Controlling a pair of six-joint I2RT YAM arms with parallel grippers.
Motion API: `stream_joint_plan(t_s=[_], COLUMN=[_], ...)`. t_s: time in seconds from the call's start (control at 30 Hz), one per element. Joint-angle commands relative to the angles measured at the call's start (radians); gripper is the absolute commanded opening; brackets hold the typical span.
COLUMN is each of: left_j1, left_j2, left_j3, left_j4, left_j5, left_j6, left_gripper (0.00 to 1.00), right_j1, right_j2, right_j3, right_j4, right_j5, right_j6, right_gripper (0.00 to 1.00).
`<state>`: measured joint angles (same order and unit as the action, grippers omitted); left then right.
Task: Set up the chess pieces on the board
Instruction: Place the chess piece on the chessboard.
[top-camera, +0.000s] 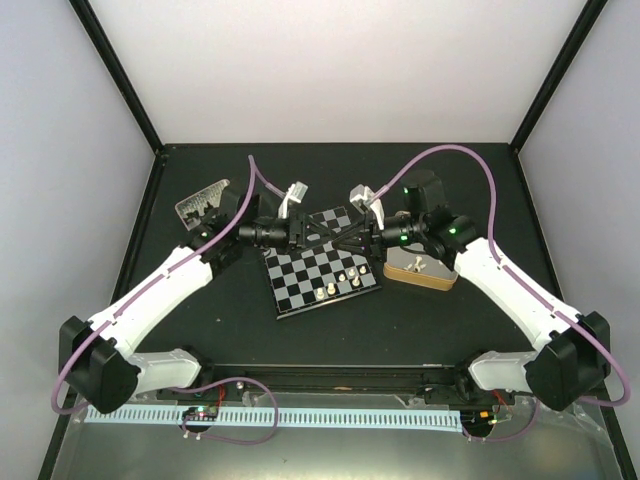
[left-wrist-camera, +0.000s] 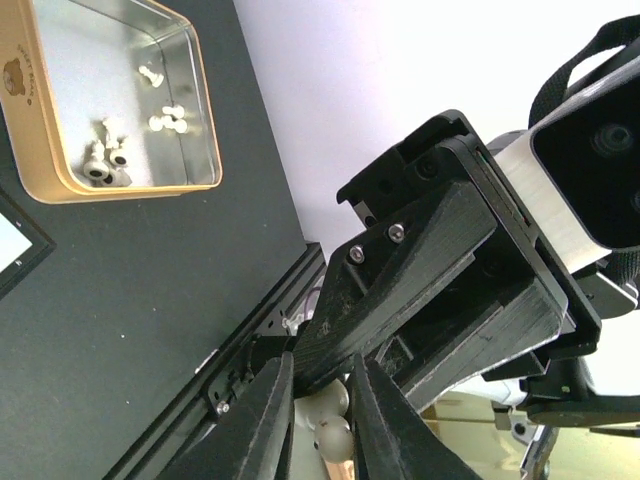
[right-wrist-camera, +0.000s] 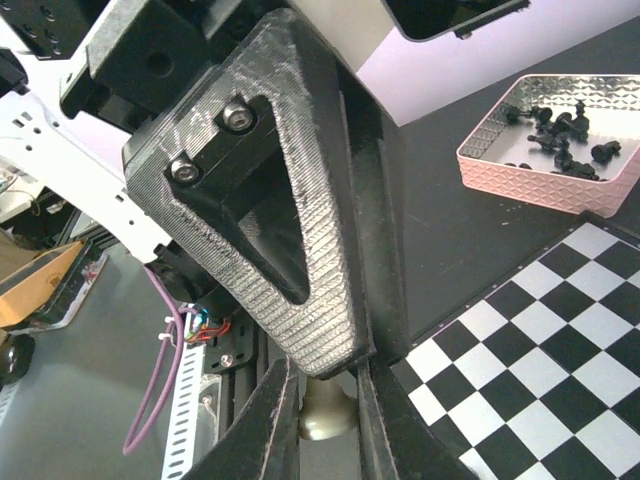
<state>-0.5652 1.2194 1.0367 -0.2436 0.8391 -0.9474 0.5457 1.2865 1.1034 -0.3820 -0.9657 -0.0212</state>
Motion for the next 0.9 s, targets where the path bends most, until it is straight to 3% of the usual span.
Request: stream_joint_plan(t_s=[0.0,0.17,0.3,0.4,0.67,0.73,0.87], left_j1=[-0.006,-0.004,-0.003,0.002,0.007,0.007,0.01], left_j2=[-0.006,-0.012,-0.016,-0.023,-0.025,-0.022,-0.021], left_j3=[0.029,0.009,0.0,-0.008,-0.031,-0.035,-0.036], left_j4=[0.009,0.036,0.048,0.063,0.098,0.107,0.114], left_j5=[0.091,0.104,0.11,0.109,0.111,0.111,0.105], left_j6=[-0.018,-0.053,-0.08,-0.092,-0.106,-0.108,-0.106], left_gripper=[0.14,0.1,0.28,0.33,0.16,0.17,0.33], right_j1=[-0.001,-0.001,-0.001,-0.001,0.0,0.0,0.002], right_j2=[0.024,0.031,0.028,0.027,0.023,0.025,0.027], right_j3=[0.032,0.037,0.03,0.026,0.017,0.015,0.013], right_j4=[0.011,0.021,0.028,0.032,0.034,0.028,0.013], right_j5=[0.101,0.126,0.136,0.148,0.131,0.12,0.105], right_j6=[0.002,0.023,0.027,0.031,0.022,0.012,-0.011], right_gripper=[0.07,0.08,0.07,0.07,0.07,0.07,0.07])
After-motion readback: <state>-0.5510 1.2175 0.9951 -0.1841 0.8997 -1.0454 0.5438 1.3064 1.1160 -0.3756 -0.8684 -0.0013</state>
